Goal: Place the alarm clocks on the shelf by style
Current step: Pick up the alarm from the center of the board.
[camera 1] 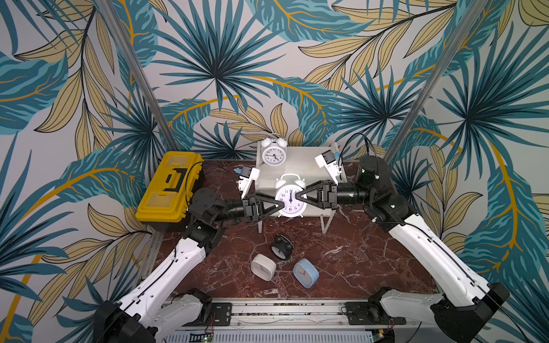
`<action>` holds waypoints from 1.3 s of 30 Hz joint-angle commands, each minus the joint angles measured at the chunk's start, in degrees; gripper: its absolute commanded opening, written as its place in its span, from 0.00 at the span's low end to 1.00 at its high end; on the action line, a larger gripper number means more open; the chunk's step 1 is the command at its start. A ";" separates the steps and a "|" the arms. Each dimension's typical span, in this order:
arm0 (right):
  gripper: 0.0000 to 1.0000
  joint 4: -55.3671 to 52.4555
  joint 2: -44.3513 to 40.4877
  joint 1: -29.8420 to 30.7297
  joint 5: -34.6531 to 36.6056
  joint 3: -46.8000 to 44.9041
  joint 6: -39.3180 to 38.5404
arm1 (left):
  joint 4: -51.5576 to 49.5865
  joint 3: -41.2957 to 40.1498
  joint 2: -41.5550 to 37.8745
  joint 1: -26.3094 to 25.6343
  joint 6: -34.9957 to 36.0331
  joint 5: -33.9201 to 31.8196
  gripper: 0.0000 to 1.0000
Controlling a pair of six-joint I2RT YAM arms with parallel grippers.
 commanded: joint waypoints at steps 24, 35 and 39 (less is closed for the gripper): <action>0.58 0.10 -5.64 -0.01 2.33 -2.82 1.97 | 5.87 1.86 0.37 0.69 0.66 1.82 0.31; 0.60 -4.91 -5.99 0.01 -0.25 -2.57 -0.06 | 6.81 2.00 0.82 0.86 0.24 1.21 0.31; 0.53 -5.39 -5.93 0.01 0.34 -2.31 -0.98 | 6.75 2.34 1.20 0.89 0.04 1.69 0.31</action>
